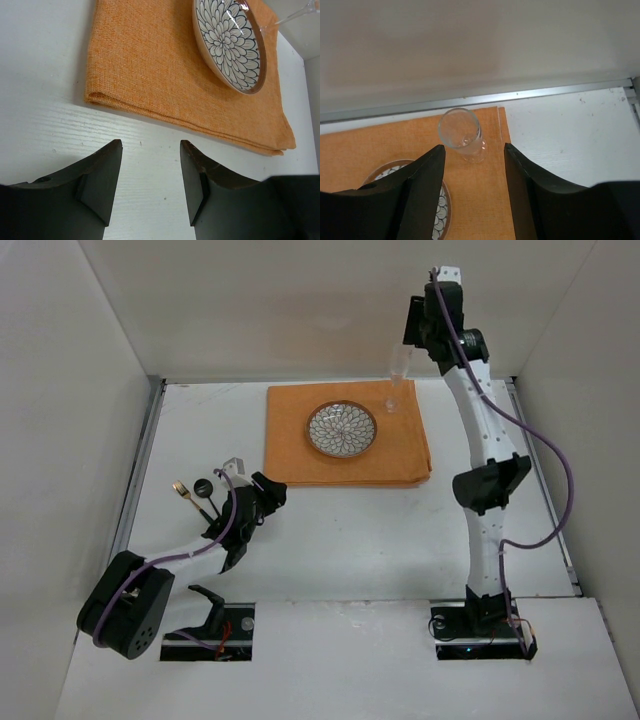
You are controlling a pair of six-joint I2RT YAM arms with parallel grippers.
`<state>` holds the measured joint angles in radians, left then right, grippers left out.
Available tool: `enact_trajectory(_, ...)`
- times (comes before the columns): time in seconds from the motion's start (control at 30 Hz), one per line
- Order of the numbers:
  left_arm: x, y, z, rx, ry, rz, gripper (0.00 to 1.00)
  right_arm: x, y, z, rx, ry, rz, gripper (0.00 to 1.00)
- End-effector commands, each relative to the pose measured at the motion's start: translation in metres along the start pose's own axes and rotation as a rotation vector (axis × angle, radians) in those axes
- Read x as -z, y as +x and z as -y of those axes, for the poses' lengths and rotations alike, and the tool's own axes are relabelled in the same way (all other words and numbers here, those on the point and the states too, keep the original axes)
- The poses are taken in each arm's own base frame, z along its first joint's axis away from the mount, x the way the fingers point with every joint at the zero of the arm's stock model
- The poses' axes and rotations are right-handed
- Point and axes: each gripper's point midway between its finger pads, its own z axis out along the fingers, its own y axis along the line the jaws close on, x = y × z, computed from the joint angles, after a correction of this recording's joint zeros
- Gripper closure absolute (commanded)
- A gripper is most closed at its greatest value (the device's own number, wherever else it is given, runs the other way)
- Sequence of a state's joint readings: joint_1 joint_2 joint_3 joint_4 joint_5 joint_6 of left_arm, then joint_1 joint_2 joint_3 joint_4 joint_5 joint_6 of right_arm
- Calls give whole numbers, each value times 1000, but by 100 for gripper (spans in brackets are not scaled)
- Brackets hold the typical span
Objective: Set the dinner table for one person
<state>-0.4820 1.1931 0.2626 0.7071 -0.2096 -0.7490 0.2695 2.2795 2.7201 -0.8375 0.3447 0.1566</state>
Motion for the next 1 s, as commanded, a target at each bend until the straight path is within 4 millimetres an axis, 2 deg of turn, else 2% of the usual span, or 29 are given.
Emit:
enact_trajectory(0.0,-2,-19,22,15,60,57,52,65,-73,5,-64,-25,184,43)
enact_trajectory(0.1,-2,-20,22,13,59,58,53,85,-75,9,-75,-30,189,44)
enact_trajectory(0.13,-1,-21,23,15,62,61,53,95,-71,7,-78,-43,188,48)
enact_trajectory(0.17,0,-23,24,13,65,67,53,102,-67,5,-78,-55,190,52)
enact_trajectory(0.23,2,-24,24,8,62,70,53,128,-53,-3,-90,-108,221,76)
enact_trajectory(0.27,2,-25,23,7,56,72,55,145,-44,-8,-115,-146,243,85)
enact_trajectory(0.3,1,-25,22,0,48,65,60,166,-33,-16,-162,-203,262,91)
enact_trajectory(0.4,-4,-23,14,-35,-10,53,70,234,10,-44,-267,-430,314,92)
enact_trajectory(0.47,-8,-20,8,-63,-52,40,79,258,49,-47,-307,-496,324,90)
enact_trajectory(0.6,-10,-26,11,-100,-83,71,84,258,128,-45,-364,-501,224,87)
enact_trajectory(0.7,-4,-34,15,-177,-122,100,85,255,176,-53,-351,-518,143,85)
enact_trajectory(0.8,12,-44,10,-249,-204,101,84,253,209,-58,-339,-538,126,84)
enact_trajectory(0.87,26,-53,-7,-268,-284,103,83,249,225,-58,-347,-543,130,83)
enact_trajectory(0.97,45,-66,-38,-265,-404,100,77,247,237,-53,-361,-546,128,81)
